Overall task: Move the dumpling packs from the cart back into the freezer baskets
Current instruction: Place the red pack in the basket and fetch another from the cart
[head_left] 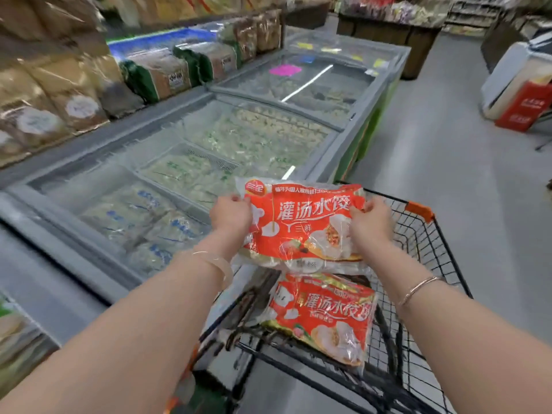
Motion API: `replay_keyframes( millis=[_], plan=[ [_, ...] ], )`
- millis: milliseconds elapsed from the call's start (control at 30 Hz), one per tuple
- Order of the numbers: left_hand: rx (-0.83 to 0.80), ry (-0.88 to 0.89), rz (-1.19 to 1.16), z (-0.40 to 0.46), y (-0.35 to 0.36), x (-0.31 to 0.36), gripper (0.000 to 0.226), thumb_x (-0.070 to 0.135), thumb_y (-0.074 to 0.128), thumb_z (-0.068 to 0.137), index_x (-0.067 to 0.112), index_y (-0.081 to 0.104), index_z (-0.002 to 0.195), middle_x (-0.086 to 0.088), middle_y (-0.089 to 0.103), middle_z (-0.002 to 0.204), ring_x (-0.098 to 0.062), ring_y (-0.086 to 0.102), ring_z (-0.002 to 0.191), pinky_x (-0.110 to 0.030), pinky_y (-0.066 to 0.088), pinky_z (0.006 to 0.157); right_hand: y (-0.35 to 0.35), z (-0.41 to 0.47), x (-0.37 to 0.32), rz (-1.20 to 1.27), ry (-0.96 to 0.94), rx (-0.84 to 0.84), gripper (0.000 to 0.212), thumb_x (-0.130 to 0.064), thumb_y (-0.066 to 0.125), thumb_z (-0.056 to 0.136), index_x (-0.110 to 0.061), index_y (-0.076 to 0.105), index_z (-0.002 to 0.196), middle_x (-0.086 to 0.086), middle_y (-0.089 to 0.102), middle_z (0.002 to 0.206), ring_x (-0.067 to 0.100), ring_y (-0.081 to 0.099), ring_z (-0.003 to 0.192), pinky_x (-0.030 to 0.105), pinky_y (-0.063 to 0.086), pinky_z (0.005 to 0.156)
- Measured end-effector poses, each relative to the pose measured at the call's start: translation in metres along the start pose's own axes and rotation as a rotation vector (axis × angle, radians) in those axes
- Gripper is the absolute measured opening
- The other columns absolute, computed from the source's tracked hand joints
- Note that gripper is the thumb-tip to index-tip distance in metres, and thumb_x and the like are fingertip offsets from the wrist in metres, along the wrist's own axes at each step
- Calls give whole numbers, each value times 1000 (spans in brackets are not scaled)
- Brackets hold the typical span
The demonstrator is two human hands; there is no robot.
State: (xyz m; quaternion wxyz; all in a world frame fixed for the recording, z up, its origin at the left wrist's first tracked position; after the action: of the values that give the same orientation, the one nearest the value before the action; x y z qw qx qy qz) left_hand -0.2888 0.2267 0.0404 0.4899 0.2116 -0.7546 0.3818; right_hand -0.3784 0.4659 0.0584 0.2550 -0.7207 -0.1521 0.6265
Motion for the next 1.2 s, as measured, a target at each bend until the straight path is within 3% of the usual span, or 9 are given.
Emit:
replay_keyframes(
  millis=[133,233,433,500,600,700,900,1033,1200],
  plan=[
    [129,-24,-84,6,-97,-12,39,20,54,90,18,41,53,-15,56,67,-38,61,77,-51,54,84,49,-50,-58,24,-117,-149,9,-16,53,92,-12,46,88,14,59,103,31,55,102,29,34,73],
    [273,-77,-140,2,-186,-43,25,25,56,87,10,58,68,-24,67,99,-42,65,99,-50,52,90,97,-109,-98,17,-219,-280,6,-14,53,93,-9,51,94,19,60,112,33,55,108,30,35,75],
    [591,-174,-235,-53,-357,-121,33,21,56,91,12,49,60,-17,61,82,-31,60,88,-34,50,84,200,-255,-139,17,-333,-534,34,-15,61,87,-17,38,62,17,57,84,40,63,98,47,49,86],
    [651,-192,-260,-77,-406,-152,21,18,54,92,8,59,75,-9,57,83,-21,52,86,-29,43,79,230,-312,-143,-6,-369,-611,19,-15,61,88,-13,47,74,22,62,92,36,63,98,45,47,87],
    [723,-262,-225,-112,-478,-207,35,16,52,93,15,47,59,0,48,60,-21,48,78,-24,34,69,274,-396,-136,-24,-410,-706,16,-16,60,88,-4,57,98,22,64,98,33,62,99,45,47,88],
    [765,-324,-184,-141,-544,-272,22,15,51,90,3,60,75,-24,65,82,-41,61,90,-41,47,73,306,-483,-123,-80,-453,-774,11,-14,59,89,-12,49,89,24,64,101,37,62,102,41,46,87],
    [787,-497,-80,-187,-617,-370,32,17,43,96,0,58,119,-19,63,120,-39,59,110,-42,48,91,349,-597,-78,-183,-430,-883,8,-15,56,92,-11,51,97,23,63,114,36,59,109,38,46,86],
    [722,-638,-54,-205,-623,-430,31,18,43,97,-2,60,113,-22,64,115,-39,61,107,-42,50,89,362,-632,-37,-287,-396,-904,12,-14,56,92,-5,56,99,22,64,110,37,59,106,40,45,88],
    [622,-790,2,-232,-604,-499,31,17,43,98,-3,60,114,-22,64,116,-35,61,108,-35,49,81,376,-651,23,-492,-373,-946,36,-15,57,91,-14,34,64,13,57,80,28,54,86,33,38,72]
  ],
)
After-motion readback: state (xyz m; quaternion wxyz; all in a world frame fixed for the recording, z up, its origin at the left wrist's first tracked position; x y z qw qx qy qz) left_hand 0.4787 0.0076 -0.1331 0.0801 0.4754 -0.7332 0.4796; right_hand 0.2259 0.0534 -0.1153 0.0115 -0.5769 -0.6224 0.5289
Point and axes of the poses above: each hand's wrist, its own z-axis towards the middle knuckle, its own y-axis out of the palm, x = y × z, the point moved 6 cm from there along z, towards the middle knuckle
